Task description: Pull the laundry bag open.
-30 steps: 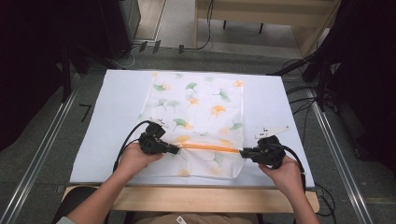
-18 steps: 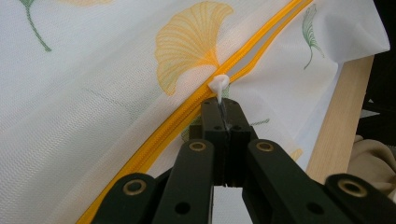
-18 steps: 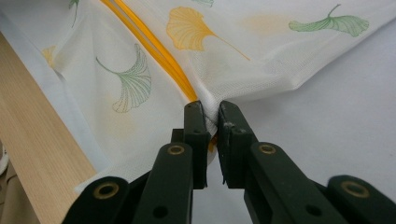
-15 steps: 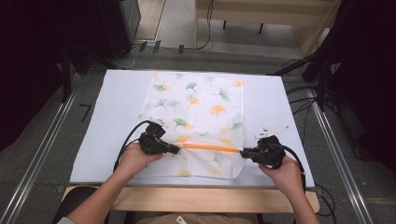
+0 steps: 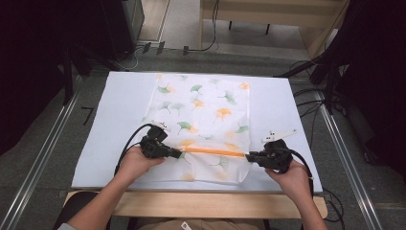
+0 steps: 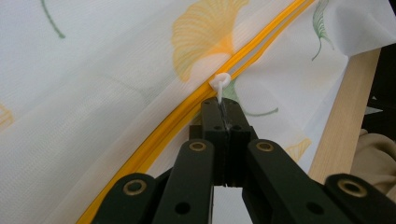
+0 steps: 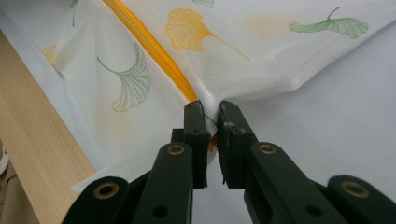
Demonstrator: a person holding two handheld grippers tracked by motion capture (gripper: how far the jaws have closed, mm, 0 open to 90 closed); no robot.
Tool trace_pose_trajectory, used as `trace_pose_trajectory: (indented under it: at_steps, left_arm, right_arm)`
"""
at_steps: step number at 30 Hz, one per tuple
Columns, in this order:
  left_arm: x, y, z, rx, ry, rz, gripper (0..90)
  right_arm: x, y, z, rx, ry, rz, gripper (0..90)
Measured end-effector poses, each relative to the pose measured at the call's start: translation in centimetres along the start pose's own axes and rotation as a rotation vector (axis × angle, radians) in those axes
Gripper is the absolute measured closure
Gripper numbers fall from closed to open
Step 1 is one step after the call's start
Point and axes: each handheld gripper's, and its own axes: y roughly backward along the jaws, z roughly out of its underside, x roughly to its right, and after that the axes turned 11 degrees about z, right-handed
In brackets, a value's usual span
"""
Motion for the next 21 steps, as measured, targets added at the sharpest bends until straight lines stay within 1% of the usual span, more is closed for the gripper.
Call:
trace_pose_trajectory:
  at_steps: [4,8,11,14,17,21]
  left_arm:
    - [-0.4,1.0,0.8,-0.003,0.013,-0.014,90.0]
    - [-0.9,2.4,1.6,0.021,0.038,-0.018,90.0]
    - [-1.2,3.1,2.1,0.028,0.042,-0.023,90.0]
    - [-1.3,3.3,2.0,0.043,0.045,-0.010,90.0]
    - [-1.3,3.1,2.0,0.033,0.046,-0.013,90.0]
    - [-1.2,3.0,1.9,0.034,0.044,-0.011,90.0]
  right_arm:
    - [0.1,0.0,0.1,-0.002,-0.003,0.001,84.5]
    - [0.1,-0.1,0.1,-0.005,-0.005,0.003,84.4]
    - [0.1,-0.1,0.0,-0.006,-0.004,0.005,84.4]
    - [0.1,-0.2,0.0,-0.005,0.000,0.005,84.3]
    - [0.1,-0.2,0.0,-0.010,-0.004,0.007,84.3]
    - [0.2,-0.2,0.1,-0.012,-0.006,0.011,84.3]
